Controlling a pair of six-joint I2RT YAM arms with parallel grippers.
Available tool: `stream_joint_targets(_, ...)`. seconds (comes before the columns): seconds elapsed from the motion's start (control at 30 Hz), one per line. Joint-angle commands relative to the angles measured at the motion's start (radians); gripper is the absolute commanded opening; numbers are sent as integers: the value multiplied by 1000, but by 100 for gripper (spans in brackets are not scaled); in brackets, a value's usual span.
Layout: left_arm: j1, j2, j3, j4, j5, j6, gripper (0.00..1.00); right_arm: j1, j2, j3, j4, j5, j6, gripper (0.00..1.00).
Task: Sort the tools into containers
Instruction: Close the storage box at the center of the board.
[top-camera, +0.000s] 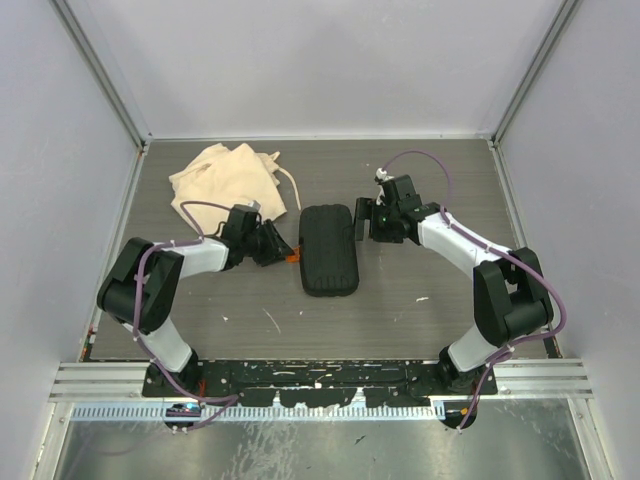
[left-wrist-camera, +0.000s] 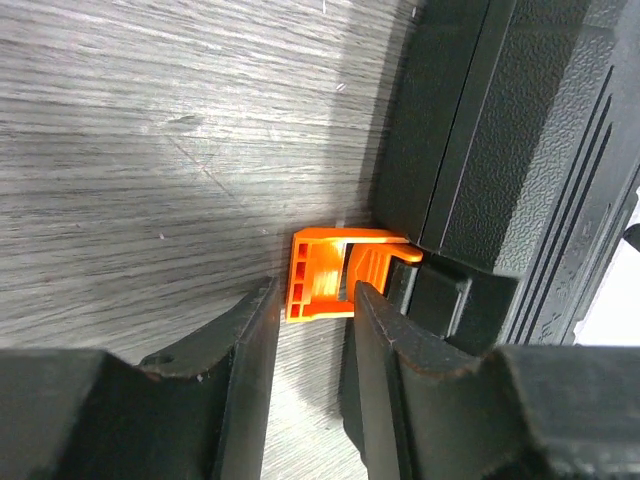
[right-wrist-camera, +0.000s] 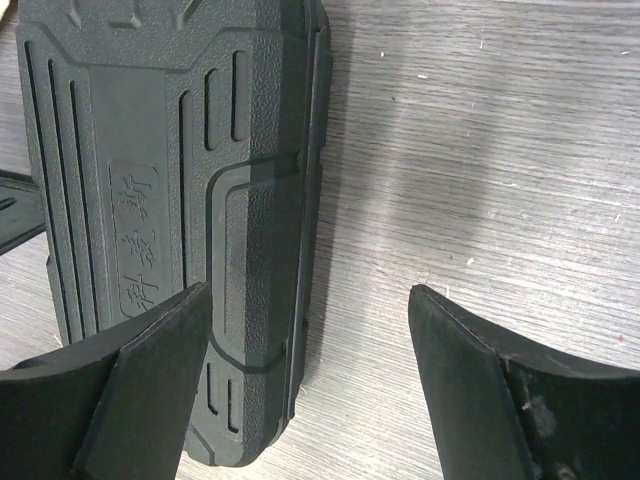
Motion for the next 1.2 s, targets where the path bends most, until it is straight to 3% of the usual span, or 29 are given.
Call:
stream_joint_targets(0.0,3,27,-3,-22,-14,37,35,3,-38,4,41,-9,1,83)
stream_joint_targets(0.6,4,2,18,18,35,34,1,4,-108,44,86,30,-40,84)
stream_joint_targets(0.77,3,-34,32,-3,35,32,0,4,-137,53,170,40,-3,85)
stream_joint_targets(1.17,4,-126,101,-107,20,75,0,3,-121,30,182,-10,13,85)
